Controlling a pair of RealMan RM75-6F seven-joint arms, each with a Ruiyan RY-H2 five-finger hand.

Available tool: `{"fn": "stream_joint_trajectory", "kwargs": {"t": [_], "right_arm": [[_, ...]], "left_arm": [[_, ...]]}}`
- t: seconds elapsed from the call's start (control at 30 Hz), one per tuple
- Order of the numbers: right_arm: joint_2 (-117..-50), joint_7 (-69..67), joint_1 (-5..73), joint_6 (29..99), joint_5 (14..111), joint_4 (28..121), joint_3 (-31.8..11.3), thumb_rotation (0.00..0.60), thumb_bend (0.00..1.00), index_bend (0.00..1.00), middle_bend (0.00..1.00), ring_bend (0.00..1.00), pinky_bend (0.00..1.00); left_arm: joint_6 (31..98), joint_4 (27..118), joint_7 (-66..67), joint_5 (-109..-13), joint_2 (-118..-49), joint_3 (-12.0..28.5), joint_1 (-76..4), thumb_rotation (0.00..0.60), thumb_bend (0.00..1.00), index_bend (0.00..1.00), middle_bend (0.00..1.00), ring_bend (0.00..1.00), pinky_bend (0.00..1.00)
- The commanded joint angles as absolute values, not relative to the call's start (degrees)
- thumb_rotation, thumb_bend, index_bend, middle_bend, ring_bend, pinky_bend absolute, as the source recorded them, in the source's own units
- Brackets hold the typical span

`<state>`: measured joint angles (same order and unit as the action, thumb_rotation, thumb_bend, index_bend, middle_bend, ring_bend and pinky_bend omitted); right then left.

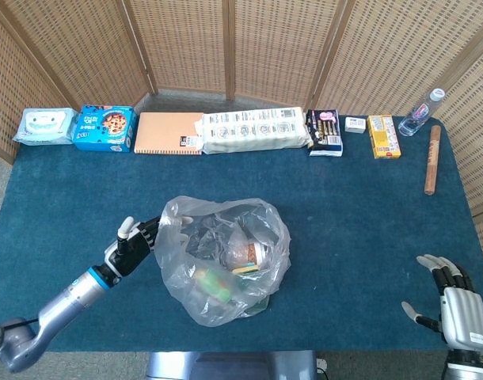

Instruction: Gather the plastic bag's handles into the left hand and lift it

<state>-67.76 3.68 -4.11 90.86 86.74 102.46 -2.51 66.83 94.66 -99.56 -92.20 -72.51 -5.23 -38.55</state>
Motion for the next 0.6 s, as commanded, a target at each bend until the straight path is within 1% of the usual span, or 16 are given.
{"fn": "stream_joint_trajectory", "kwargs": {"t": [0.03, 0.17, 0.27, 0.33, 0.4, 0.5, 0.6], "right_arm": [[-67.9, 3.7, -4.0, 90.6, 86.5, 102.4, -2.6, 0.6, 0.17, 0.2, 0.22, 0.17, 0.11], [-68.0, 3.8, -3.8, 90.4, 86.3, 102.3, -2.7, 0.6, 0.17, 0.2, 0.22, 0.17, 0.11], [-68.0, 3.7, -3.8, 90.4, 86.2, 102.3, -2.7, 0.6, 0.17, 0.2, 0.22, 0.17, 0.11], [-68.1, 3.7, -3.7, 90.3, 86.2, 102.3, -2.7, 0.6, 0.17, 0.2, 0.22, 0.17, 0.11], [-68.1, 3.6, -3.7, 90.4, 86.3, 102.3, -2.7, 0.6, 0.17, 0.2, 0.22, 0.17, 0.11], [-68.0, 3.6, -3.8, 90.6, 86.3, 102.3, -2.7, 0.6, 0.17, 0.2, 0.22, 0.17, 0.11], [-67.8, 3.6, -4.0, 90.9, 86.4, 102.4, -2.7, 0.6, 0.17, 0.2, 0.22, 0.17, 0.11]], "left_arm": [[67.5, 96.0, -99.3, -92.6, -71.5, -5.8, -37.2, 0.0, 0.09, 0.3, 0.22, 0.15, 0.2], [67.9, 95.7, -99.8, -93.2, -71.0, -6.3, -36.3, 0.0, 0.09, 0.3, 0.22, 0.15, 0.2], [65.9, 94.8, -100.6, -93.0, -70.8, -6.6, -36.8, 0.0, 0.09, 0.3, 0.22, 0.15, 0.2], [63.7, 94.0, -101.9, -93.4, -70.9, -6.7, -38.0, 0.0, 0.09, 0.26, 0.22, 0.15, 0.2], [62.0, 93.5, -103.1, -93.7, -71.1, -6.4, -39.1, 0.0, 0.09, 0.17, 0.22, 0.15, 0.21], [60.0, 93.0, -103.9, -93.6, -71.3, -5.4, -40.8, 0.0, 0.09, 0.11, 0.21, 0.15, 0.21], [58.5, 93.4, -103.7, -93.6, -71.0, -4.7, -42.1, 0.0, 0.09, 0.08, 0.21, 0.15, 0.21]]}}
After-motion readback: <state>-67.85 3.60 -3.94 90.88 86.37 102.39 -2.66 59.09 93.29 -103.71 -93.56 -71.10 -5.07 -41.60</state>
